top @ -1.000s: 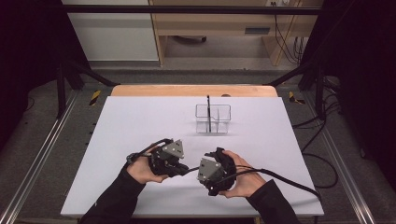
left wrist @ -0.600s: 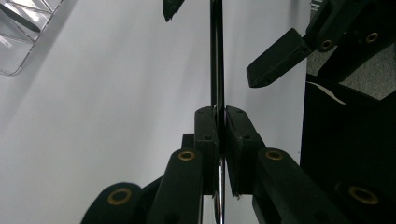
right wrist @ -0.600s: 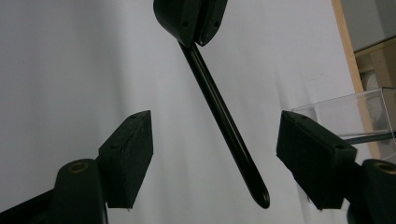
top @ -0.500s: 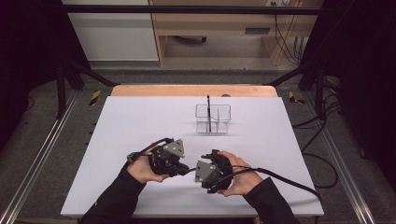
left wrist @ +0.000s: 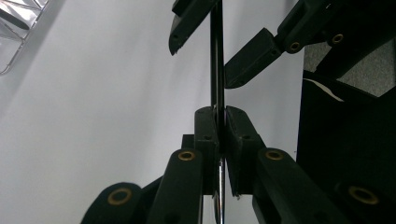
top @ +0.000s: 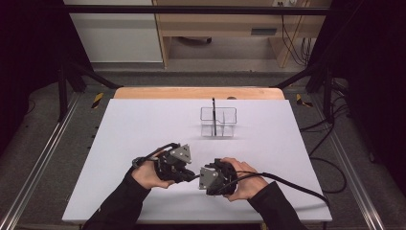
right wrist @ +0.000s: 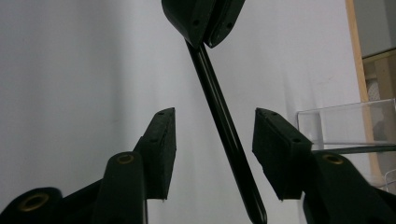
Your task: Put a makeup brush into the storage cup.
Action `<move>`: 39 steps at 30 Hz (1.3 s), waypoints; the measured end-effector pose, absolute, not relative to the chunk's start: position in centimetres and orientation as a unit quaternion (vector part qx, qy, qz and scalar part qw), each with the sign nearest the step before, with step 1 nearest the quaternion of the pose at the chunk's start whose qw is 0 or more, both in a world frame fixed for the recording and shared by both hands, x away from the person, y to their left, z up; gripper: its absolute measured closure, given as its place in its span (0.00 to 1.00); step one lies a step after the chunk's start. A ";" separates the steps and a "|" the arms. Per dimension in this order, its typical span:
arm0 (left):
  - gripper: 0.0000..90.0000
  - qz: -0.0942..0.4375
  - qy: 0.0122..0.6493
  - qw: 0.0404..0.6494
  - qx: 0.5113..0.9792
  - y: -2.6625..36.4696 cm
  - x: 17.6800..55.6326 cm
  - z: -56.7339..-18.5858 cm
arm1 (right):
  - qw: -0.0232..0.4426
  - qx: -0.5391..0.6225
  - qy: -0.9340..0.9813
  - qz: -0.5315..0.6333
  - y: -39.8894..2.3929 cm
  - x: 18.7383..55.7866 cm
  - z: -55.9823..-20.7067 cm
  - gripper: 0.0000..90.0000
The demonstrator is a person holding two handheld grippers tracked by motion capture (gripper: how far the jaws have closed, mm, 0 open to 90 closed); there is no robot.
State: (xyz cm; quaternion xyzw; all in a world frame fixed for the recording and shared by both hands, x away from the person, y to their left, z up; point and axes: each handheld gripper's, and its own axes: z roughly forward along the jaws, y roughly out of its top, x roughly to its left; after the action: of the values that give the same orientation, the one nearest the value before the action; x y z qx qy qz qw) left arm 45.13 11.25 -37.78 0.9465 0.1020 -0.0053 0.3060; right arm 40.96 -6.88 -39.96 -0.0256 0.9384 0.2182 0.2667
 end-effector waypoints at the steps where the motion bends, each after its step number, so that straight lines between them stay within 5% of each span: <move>1: 0.92 -0.006 0.101 0.305 0.947 11.2 45.1 -37.8 | 0.265 -0.025 0.939 0.219 -6.9 41.0 -39.9 0.60; 19: 0.92 -0.012 0.087 0.291 0.953 10.8 44.9 -38.1 | 0.248 -0.046 0.945 0.207 -6.4 41.0 -40.0 0.86; 39: 0.90 -0.007 0.083 0.305 0.949 11.3 44.9 -37.9 | 0.219 -0.052 0.952 0.207 -6.4 40.9 -40.2 0.93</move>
State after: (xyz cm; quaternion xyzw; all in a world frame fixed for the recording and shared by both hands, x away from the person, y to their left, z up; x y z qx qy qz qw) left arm 44.90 11.26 -37.91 0.9487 0.0831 -0.0072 0.3049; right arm 40.94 -6.45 -40.17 -0.0521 0.9522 0.2070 0.2185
